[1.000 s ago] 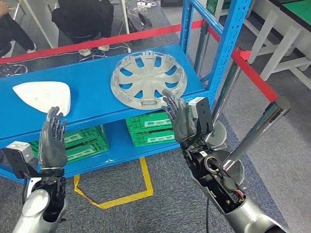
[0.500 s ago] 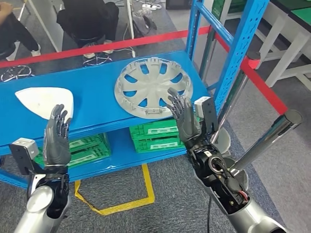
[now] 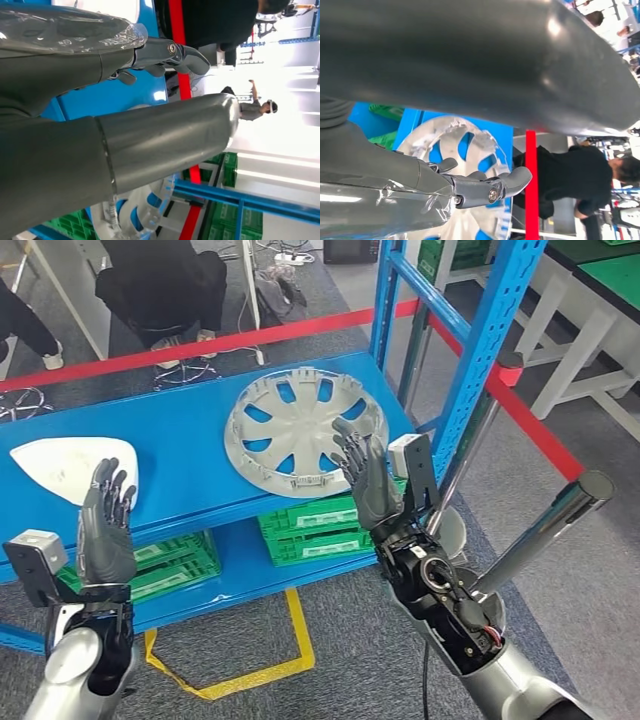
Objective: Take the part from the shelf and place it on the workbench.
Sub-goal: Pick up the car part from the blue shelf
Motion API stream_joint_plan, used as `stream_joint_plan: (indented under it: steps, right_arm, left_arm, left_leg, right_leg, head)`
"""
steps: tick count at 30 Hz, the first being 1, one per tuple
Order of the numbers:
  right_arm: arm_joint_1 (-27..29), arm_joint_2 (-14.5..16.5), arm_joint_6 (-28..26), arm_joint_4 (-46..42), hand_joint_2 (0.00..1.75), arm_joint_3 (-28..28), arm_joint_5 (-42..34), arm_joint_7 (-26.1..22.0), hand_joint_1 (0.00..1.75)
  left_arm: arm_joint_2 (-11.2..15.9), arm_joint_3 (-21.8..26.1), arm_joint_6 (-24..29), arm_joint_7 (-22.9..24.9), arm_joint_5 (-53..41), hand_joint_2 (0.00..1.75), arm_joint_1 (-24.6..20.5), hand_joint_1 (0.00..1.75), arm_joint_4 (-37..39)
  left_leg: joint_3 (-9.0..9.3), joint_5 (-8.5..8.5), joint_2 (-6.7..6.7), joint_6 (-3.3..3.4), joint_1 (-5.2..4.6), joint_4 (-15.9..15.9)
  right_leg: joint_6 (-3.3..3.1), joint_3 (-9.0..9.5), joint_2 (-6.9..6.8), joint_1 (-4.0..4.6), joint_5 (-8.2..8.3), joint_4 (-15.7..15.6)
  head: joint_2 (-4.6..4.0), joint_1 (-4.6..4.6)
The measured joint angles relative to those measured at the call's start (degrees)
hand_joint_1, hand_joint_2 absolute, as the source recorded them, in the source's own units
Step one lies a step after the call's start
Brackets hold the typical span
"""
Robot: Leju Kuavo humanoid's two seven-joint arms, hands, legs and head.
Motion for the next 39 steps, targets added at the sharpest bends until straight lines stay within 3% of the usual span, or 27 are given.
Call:
stream_joint_plan:
  steps: [2,3,6,7,8,9,11,12,13,15,18,20,22,23,24,25,27,29,33,36,39]
  right_arm:
    - [0.0,0.0,0.0,0.0,0.00,0.0,-0.1,0.0,0.00]
    - [-0.1,0.0,0.0,0.0,0.00,0.0,-0.1,0.0,0.00]
    - [0.0,0.0,0.0,0.0,0.00,0.0,-0.1,0.0,0.00]
    - [0.1,0.0,0.0,0.1,0.00,0.0,-0.1,0.0,0.00]
    - [0.2,0.0,0.0,0.1,0.00,0.0,-0.1,0.0,0.00]
    - [0.2,0.0,0.0,0.2,0.00,0.0,-0.1,0.1,0.00]
    - [0.2,0.0,0.0,0.3,0.00,0.0,-0.1,0.1,0.00]
    - [0.1,0.0,0.0,0.3,0.00,0.0,-0.1,0.1,0.00]
    - [0.1,0.0,0.0,0.3,0.00,0.0,-0.1,0.1,0.00]
    - [0.1,0.0,0.0,0.4,0.00,0.0,-0.1,0.1,0.00]
    - [0.0,0.0,0.0,0.3,0.00,0.0,-0.1,0.1,0.00]
    - [-0.2,0.0,0.0,0.3,0.00,0.1,0.0,0.2,0.00]
    - [-0.3,0.0,0.0,0.3,0.00,0.1,0.0,0.5,0.00]
    - [-0.3,0.0,0.1,0.3,0.00,0.1,0.0,0.8,0.00]
    - [-0.3,0.0,0.2,0.4,0.00,0.1,0.0,1.1,0.00]
    - [-0.3,0.0,0.4,0.4,0.00,0.1,0.0,1.5,0.00]
    - [-0.4,0.0,0.9,0.6,0.00,0.1,0.1,2.2,0.00]
    - [-0.6,-0.1,1.5,0.9,0.00,0.0,0.3,3.0,0.00]
    - [-1.1,-1.8,3.9,2.5,1.75,0.0,4.5,6.5,0.00]
    - [-2.1,-4.6,9.7,4.9,1.75,-0.5,11.7,10.3,0.00]
    - [-3.4,-7.6,15.8,7.6,1.75,-1.2,17.4,13.8,0.00]
  left_arm:
    - [0.0,0.0,0.1,0.0,0.0,0.00,0.0,0.00,-0.1]
    - [0.1,0.0,0.2,0.0,0.0,0.00,0.0,0.00,-0.1]
    - [0.0,0.0,0.2,0.0,0.1,0.00,0.1,0.00,-0.2]
    - [0.0,0.0,0.2,0.0,0.1,0.00,0.1,0.00,-0.2]
    - [0.0,0.0,0.2,0.0,0.1,0.00,0.2,0.00,-0.2]
    - [0.0,0.0,0.2,0.0,0.2,0.00,0.3,0.00,-0.2]
    - [0.0,0.0,0.2,0.0,0.2,0.00,0.3,0.00,-0.1]
    - [0.1,0.0,0.2,0.0,0.2,0.00,0.3,0.00,-0.1]
    - [0.1,0.0,0.2,0.0,0.2,0.00,0.2,0.00,-0.1]
    - [0.1,0.0,0.2,0.0,0.2,0.00,0.2,0.00,-0.2]
    - [0.1,0.0,0.3,0.0,0.2,0.00,0.2,0.00,-0.2]
    - [0.1,0.0,0.3,0.1,0.2,0.00,0.2,0.00,-0.3]
    - [0.1,0.0,0.4,0.3,0.2,0.00,0.4,0.00,-0.3]
    - [0.1,0.0,0.4,0.3,0.2,0.00,0.6,0.00,-0.3]
    - [0.2,0.0,0.4,0.4,0.1,0.00,0.6,0.00,-0.3]
    - [0.2,0.0,0.5,0.5,0.0,0.00,0.6,0.00,-0.3]
    - [0.3,0.0,0.8,0.6,-0.1,0.00,0.6,0.00,-0.3]
    - [0.3,0.0,1.0,0.7,-0.2,0.00,0.6,0.00,-0.5]
    - [0.5,0.0,1.4,1.0,-0.1,0.00,0.8,0.00,-1.0]
    - [0.7,0.0,1.3,1.4,0.0,0.00,1.0,0.00,-1.5]
    - [1.1,0.0,1.2,1.9,0.3,0.00,1.4,0.00,-2.3]
  left_leg:
    - [0.63,-0.27,0.03,0.66,0.22,-0.4]
    - [1.09,-0.41,0.06,1.01,0.35,-0.6]
    - [2.10,-1.20,0.11,1.69,0.29,-0.7]
    - [2.41,-1.51,0.10,1.73,0.25,-0.7]
    - [2.84,-1.85,0.05,1.73,0.23,-0.7]
    - [3.38,-2.24,-0.01,1.68,0.22,-0.7]
    - [4.64,-3.13,-0.13,1.43,0.22,-0.6]
    - [5.01,-3.52,-0.20,1.20,0.13,-0.5]
    - [5.14,-3.78,-0.23,0.95,0.06,-0.4]
    - [4.98,-4.02,-0.21,0.46,-0.02,-0.3]
    - [4.34,-5.23,-0.11,-0.44,0.05,1.3]
    - [0.77,-7.84,-0.10,-1.01,0.24,8.0]
    - [-4.61,-10.05,-0.10,-1.38,0.49,16.2]
    - [-6.33,-9.81,-0.10,-1.45,0.60,18.0]
    - [-6.79,-8.41,-0.09,-1.45,0.67,17.4]
    - [-5.95,-6.03,-0.09,-1.37,0.71,14.4]
    - [-2.31,-1.27,-0.11,-1.10,0.63,5.5]
    - [-0.06,0.46,-0.15,-0.76,0.55,0.4]
    - [0.18,0.14,-0.35,-0.61,0.48,-0.2]
    - [0.22,-0.03,-0.53,-0.18,0.38,-0.2]
    - [0.23,-0.13,-0.58,0.09,0.31,-0.1]
  right_leg:
    - [0.51,-0.16,-0.28,-0.05,-0.79,0.7]
    - [0.69,-0.96,-0.47,-0.01,-1.79,2.6]
    - [0.94,-7.33,-0.75,0.01,-6.09,14.5]
    - [1.01,-9.37,-0.76,0.00,-6.53,17.5]
    - [1.03,-10.39,-0.79,-0.02,-5.73,18.2]
    - [0.99,-10.17,-0.82,-0.03,-3.73,16.4]
    - [0.68,-7.16,-0.91,-0.02,1.61,8.3]
    - [0.50,-5.43,-0.92,0.10,3.26,4.6]
    - [0.25,-4.22,-0.93,0.19,3.92,2.1]
    - [-0.17,-3.38,-0.78,0.41,3.47,0.6]
    - [-0.95,-2.66,-0.59,0.07,3.19,0.0]
    - [-1.38,-2.13,-0.67,-0.12,2.96,-0.3]
    - [-1.61,-1.92,-0.73,-0.17,2.66,-0.2]
    - [-1.62,-1.78,-0.69,-0.19,2.50,-0.2]
    - [-1.57,-1.57,-0.63,-0.22,2.32,-0.2]
    - [-1.47,-1.24,-0.56,-0.26,2.07,-0.2]
    - [-1.05,-0.63,-0.42,-0.22,1.46,-0.2]
    - [-0.56,-0.44,-0.28,0.02,0.88,-0.1]
    - [-1.34,-0.24,-0.36,0.13,0.47,-0.2]
    - [-1.21,0.15,-0.54,0.11,0.49,-0.7]
    - [-0.67,0.36,-0.58,0.08,0.58,-1.1]
  head:
    - [0.00,0.23]
    - [0.00,0.48]
    - [0.00,1.27]
    - [0.00,1.42]
    - [0.00,1.58]
    - [0.00,1.78]
    - [-0.01,2.27]
    - [-0.01,2.39]
    - [-0.01,2.48]
    - [0.00,2.39]
    - [0.00,2.09]
    - [0.00,1.49]
    - [0.00,0.96]
    - [0.00,0.83]
    - [0.00,0.69]
    - [0.00,0.56]
    - [0.00,0.27]
    - [0.00,0.07]
    - [0.00,0.53]
    - [0.00,0.91]
    - [-0.01,1.39]
